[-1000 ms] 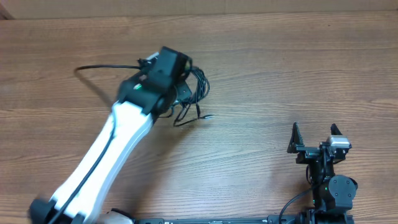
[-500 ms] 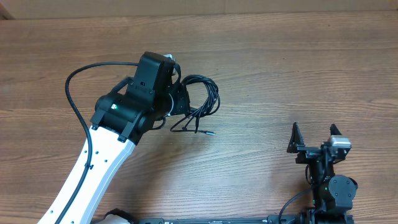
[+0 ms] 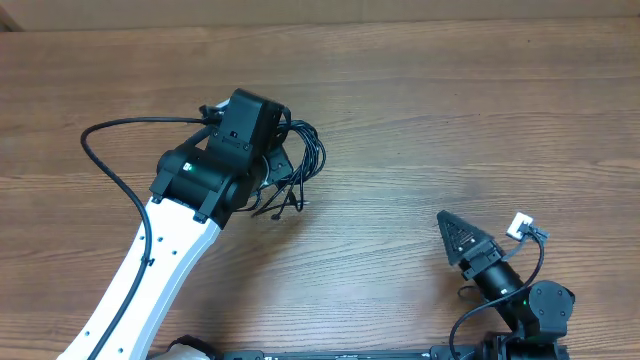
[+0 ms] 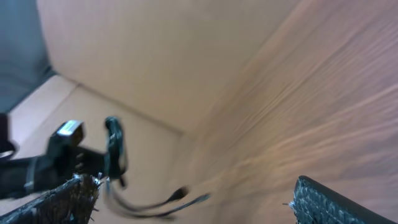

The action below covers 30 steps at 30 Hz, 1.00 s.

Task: Untangle cables
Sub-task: 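Lift the cable coil with the left gripper toward the left, then move the right gripper toward the hanging cables below the left gripper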

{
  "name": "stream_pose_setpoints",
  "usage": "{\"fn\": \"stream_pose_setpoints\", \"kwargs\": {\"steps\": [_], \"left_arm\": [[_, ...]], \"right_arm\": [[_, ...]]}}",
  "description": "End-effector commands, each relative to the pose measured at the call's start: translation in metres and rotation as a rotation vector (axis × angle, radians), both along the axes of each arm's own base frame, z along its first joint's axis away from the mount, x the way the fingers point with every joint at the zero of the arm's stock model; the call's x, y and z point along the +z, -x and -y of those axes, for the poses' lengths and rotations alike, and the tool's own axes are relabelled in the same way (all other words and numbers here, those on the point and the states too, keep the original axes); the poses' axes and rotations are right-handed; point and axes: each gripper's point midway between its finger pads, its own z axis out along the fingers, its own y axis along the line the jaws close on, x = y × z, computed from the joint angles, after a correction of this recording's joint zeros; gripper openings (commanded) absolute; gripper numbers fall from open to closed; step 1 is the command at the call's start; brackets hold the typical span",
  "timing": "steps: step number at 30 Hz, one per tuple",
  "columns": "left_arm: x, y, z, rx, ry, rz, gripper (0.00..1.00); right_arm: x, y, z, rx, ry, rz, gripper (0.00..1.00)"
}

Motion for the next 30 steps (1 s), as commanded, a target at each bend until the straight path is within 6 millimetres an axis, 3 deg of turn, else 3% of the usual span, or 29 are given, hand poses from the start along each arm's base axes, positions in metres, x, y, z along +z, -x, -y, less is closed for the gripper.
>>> {"fn": "stream_pose_setpoints", "kwargs": {"steps": [1, 7, 12, 15, 18, 23, 25, 30], "left_arm": [[0.006, -0.005, -0.004, 0.074, 0.017, 0.026, 0.04], [0.008, -0.006, 0.001, 0.036, 0.028, 0.033, 0.04], [0.01, -0.008, 0.011, -0.07, 0.023, 0.049, 0.04], [0.009, -0.007, 0.011, -0.001, 0.066, 0.031, 0.04], [0.004, 0.001, 0.007, 0.187, 0.156, -0.03, 0.04], [-0.002, 0.009, 0.005, 0.454, 0.291, -0.097, 0.04], [-0.002, 0.009, 0.007, 0.478, 0.32, -0.108, 0.07], [-0.006, 0.02, 0.012, 0.456, 0.33, -0.167, 0.04]], "right_arm": [[0.007, 0.008, -0.011, 0.083, 0.002, 0.044, 1.0], [-0.009, 0.004, -0.003, 0.039, 0.15, -0.04, 0.97], [0.02, 0.0, -0.008, 0.093, 0.246, -0.034, 0.97], [0.04, 0.002, -0.024, 0.228, 0.273, -0.003, 0.99], [0.052, 0.005, -0.04, 0.369, 0.244, 0.002, 1.0], [0.043, 0.006, -0.068, 0.526, 0.27, 0.026, 1.0], [0.041, 0.007, -0.082, 0.579, 0.296, 0.058, 1.0], [0.04, 0.001, -0.12, 0.607, 0.362, 0.14, 1.0]]}}
